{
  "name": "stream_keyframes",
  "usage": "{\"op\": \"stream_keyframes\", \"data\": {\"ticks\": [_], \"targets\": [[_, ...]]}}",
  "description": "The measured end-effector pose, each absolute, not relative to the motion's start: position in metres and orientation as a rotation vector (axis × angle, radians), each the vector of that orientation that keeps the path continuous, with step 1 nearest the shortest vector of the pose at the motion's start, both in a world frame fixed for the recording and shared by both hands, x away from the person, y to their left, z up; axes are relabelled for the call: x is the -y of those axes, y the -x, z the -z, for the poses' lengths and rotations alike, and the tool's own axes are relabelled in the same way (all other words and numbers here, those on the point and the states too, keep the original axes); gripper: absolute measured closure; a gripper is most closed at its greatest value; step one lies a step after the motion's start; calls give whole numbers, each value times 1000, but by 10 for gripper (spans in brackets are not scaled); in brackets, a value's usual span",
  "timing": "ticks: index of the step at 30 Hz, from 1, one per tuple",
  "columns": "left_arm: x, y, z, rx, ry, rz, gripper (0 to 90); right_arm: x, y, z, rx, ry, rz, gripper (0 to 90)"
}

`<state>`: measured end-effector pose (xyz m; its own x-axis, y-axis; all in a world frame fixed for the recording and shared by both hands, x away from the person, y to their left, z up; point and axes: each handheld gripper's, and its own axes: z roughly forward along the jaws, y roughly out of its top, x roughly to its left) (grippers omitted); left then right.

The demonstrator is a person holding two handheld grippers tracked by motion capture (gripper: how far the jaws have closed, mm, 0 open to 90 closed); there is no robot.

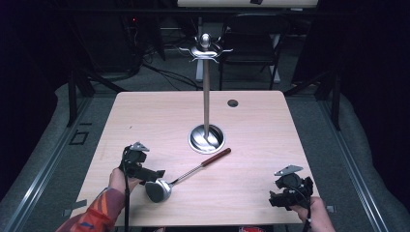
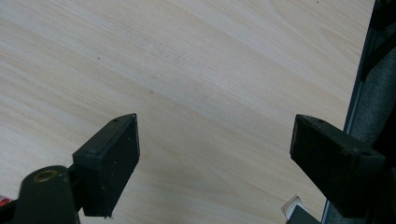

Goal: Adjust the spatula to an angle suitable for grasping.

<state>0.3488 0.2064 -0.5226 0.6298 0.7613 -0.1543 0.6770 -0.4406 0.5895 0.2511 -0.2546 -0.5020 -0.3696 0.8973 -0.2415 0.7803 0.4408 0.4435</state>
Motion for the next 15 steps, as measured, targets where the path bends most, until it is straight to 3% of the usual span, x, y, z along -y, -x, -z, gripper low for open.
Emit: {"op": "stream_keyframes", "data": {"ticks": [15], "targets": [[-182, -353, 512, -1048, -2236, -167, 0, 255, -249, 503, -2246, -1421, -350, 154]]}}
